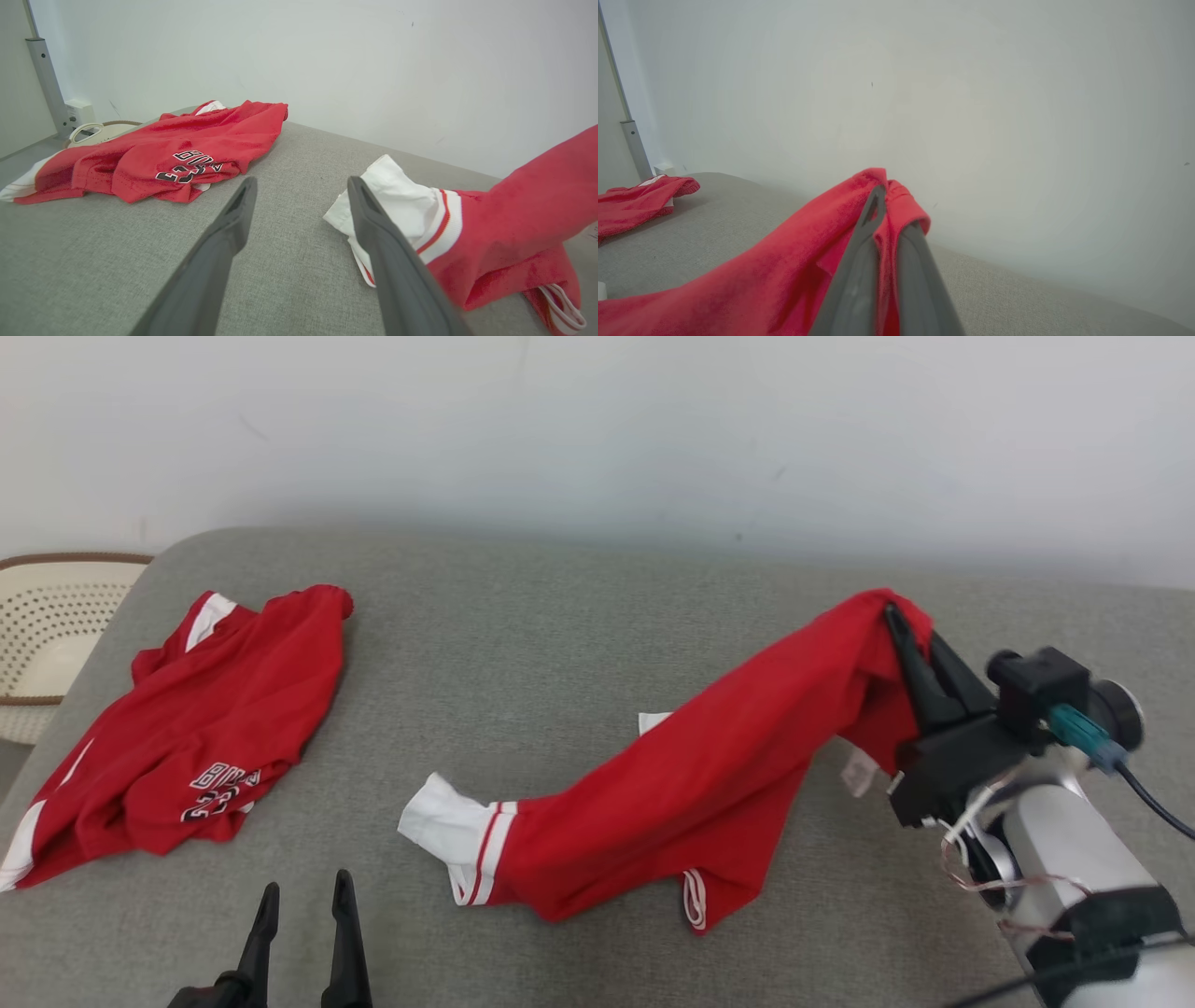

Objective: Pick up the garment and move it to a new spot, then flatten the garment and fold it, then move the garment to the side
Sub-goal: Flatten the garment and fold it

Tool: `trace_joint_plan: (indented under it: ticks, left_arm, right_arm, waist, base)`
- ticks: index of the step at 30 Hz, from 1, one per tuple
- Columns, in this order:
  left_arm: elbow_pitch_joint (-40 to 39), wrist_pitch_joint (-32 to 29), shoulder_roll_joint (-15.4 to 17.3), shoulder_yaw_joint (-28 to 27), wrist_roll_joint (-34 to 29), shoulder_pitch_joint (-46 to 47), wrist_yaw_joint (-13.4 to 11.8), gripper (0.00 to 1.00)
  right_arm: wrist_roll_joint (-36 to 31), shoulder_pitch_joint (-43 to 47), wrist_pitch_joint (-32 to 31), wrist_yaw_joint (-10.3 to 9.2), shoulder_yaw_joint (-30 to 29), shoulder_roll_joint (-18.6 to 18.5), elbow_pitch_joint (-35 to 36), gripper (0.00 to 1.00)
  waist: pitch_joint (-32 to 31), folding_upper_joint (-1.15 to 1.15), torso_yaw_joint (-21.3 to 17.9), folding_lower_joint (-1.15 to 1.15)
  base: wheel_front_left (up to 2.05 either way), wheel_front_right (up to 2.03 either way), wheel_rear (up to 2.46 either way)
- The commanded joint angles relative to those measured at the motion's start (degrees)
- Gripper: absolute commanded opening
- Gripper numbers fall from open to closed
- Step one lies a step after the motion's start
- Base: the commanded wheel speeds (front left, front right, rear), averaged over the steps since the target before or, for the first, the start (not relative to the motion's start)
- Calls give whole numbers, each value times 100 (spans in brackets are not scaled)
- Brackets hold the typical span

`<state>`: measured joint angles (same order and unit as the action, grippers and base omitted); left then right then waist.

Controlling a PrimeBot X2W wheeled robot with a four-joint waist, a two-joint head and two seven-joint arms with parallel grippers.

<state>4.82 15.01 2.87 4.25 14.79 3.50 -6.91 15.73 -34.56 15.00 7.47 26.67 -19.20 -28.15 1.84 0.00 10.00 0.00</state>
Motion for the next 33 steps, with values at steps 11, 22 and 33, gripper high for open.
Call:
trace_joint_plan:
  ticks: [11,22,33]
  left_arm:
    - [34,27,3,0,50,-126,-18,100]
    - [41,27,3,-67,75,-182,7,100]
    - [29,27,4,-106,54,-236,52,100]
  right_arm:
    - [-2,1641,14,4,-172,-400,1051,0]
    - [338,2630,-93,4,-332,-480,993,81]
    - [311,2897,-3,5,-859,-337,1329,100]
  waist:
    - [-55,0,-348,0]
    - [-118,0,-490,0]
    - [-197,0,-519,0]
  base:
    - [0,0,0]
    - [0,0,0]
    - [0,0,0]
